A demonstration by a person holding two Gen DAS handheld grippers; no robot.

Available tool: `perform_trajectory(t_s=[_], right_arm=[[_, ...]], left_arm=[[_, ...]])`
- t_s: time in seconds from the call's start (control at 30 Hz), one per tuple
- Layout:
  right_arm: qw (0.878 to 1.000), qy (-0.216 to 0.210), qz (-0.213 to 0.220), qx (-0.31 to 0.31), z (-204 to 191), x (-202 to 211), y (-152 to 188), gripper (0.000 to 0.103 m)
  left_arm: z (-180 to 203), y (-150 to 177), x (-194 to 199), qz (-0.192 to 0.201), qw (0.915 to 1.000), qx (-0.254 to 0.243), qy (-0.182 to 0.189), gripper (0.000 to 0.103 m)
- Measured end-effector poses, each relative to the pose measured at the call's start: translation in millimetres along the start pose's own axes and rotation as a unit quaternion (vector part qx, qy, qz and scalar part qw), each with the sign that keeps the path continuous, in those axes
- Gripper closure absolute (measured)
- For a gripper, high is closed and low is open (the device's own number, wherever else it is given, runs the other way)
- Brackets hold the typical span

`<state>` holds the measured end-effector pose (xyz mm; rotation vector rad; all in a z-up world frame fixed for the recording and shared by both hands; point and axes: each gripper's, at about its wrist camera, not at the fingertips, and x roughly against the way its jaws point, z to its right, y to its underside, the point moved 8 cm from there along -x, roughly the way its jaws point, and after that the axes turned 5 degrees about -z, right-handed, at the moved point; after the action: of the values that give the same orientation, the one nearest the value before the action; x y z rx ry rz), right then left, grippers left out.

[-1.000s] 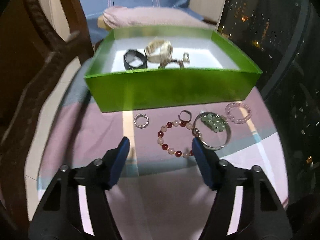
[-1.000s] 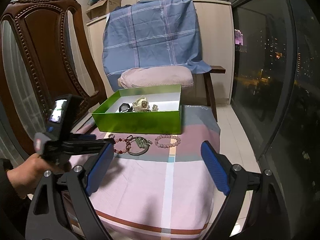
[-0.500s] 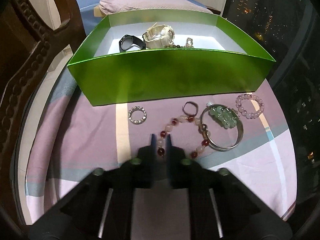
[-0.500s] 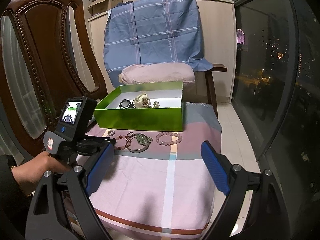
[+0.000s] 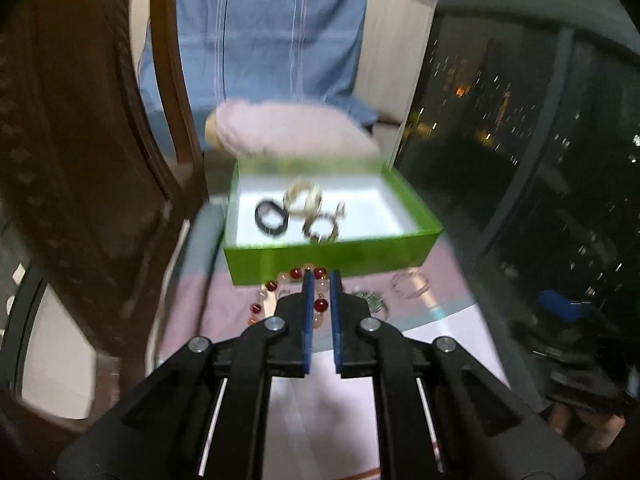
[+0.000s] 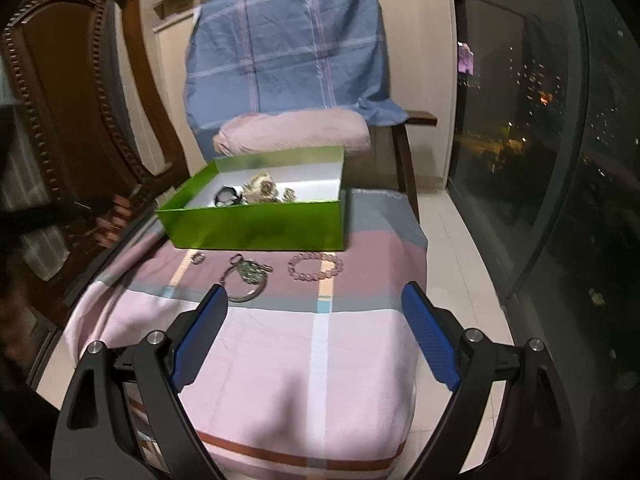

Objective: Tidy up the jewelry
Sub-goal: 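Grasp the red-and-white bead bracelet with the left tool, then grasp the pink bead bracelet with the right tool while the left tool holds its bracelet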

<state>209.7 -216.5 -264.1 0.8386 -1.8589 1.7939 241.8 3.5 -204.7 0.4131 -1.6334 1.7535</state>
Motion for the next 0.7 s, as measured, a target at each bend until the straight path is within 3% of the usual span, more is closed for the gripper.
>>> perform_trajectory(t_s=[0.17, 0.4, 0.6, 0.7], right_arm=[[0.999, 0.024, -0.036, 0.016, 8.0, -36.7, -19.1, 0.016], [0.993, 0.049, -0.104, 0.002, 18.7, -111.3, -28.5, 0.02], [0.986, 0.077, -0.146, 0.009, 23.4, -154.7, -25.0, 0.031], [0.982, 0.076, -0.171, 0.009, 22.7, -173.7, -20.0, 0.046]], left_arm=[[3.2, -6.3, 27.2, 0.024, 0.9995, -0.005, 0.017, 0.095], [5.2, -3.4, 25.7, 0.016, 0.9996, -0.009, 0.024, 0.095], [0.3, -2.8, 22.5, 0.01, 0.9996, -0.005, 0.027, 0.095], [-3.6, -1.5, 22.6, 0.008, 0.9997, -0.002, 0.024, 0.095]])
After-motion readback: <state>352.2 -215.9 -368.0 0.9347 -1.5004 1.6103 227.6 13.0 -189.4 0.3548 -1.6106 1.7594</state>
